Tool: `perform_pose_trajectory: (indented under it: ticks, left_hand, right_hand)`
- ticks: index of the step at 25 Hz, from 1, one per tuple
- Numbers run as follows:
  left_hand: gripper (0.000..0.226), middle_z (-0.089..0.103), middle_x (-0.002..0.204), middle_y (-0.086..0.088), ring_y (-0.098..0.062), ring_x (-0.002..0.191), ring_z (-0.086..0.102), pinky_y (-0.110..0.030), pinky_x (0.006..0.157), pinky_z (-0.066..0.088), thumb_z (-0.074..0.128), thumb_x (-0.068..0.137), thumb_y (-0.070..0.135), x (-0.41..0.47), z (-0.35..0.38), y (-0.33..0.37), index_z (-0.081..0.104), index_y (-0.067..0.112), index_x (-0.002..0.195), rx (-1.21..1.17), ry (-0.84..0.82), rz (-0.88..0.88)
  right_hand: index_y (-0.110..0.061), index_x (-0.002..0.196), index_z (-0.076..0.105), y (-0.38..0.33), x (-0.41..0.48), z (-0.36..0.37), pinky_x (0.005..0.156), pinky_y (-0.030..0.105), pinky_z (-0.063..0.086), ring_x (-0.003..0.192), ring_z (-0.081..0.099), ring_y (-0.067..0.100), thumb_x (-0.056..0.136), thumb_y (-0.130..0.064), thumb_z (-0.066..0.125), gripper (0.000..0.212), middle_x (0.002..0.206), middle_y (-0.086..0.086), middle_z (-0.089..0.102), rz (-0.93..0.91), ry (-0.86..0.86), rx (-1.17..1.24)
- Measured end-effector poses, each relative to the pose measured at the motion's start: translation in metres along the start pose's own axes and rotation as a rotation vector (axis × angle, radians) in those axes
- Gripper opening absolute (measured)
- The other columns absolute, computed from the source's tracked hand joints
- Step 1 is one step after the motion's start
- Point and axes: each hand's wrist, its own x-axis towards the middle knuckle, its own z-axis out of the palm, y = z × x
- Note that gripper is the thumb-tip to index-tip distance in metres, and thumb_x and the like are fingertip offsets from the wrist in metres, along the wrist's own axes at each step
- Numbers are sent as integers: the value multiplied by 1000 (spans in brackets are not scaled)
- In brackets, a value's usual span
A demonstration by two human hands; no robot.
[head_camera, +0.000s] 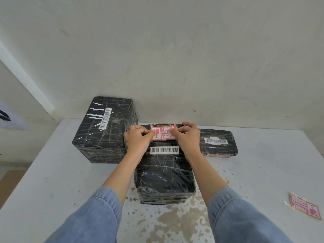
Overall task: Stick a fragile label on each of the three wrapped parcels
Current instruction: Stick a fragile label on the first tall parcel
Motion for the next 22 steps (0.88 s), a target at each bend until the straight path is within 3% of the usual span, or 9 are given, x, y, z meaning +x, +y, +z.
perform_pose_trajectory:
  ticks: [6, 12, 16, 22]
  left_hand:
    - [21, 43, 102, 9, -18, 115, 32, -42, 103, 32, 69, 79, 25, 0, 2, -2, 57, 23, 62, 49, 26, 42]
    - [14, 43, 102, 8, -19, 116, 32, -30, 89, 29, 70, 79, 23, 1, 6, -4, 65, 13, 72, 90, 44, 83]
    - [14, 43, 101, 8, -18, 114, 33, -35, 94, 31, 69, 79, 22, 2, 7, -6, 63, 13, 70, 104, 49, 89]
    - [12, 45, 101, 7, -20, 113, 35, -30, 85, 29, 69, 78, 20, 3, 10, -8, 67, 11, 70, 141, 91, 119]
  right_hand:
    - [-5, 71, 68, 0, -4, -1, 105, 37, 35, 128, 33, 18, 78, -17, 75, 15, 132, 3, 47, -37, 19, -46]
    - [-3, 73, 70, 1, -4, 0, 100, 31, 33, 128, 34, 19, 78, -16, 75, 15, 132, 6, 47, -17, 30, -60]
    - [-1, 74, 70, 2, -4, 1, 98, 28, 31, 128, 34, 19, 78, -15, 75, 15, 131, 6, 47, -23, 48, -79]
    - [-2, 72, 69, 2, -7, 2, 95, 24, 28, 128, 34, 20, 78, -12, 74, 13, 128, 8, 48, -52, 68, -111]
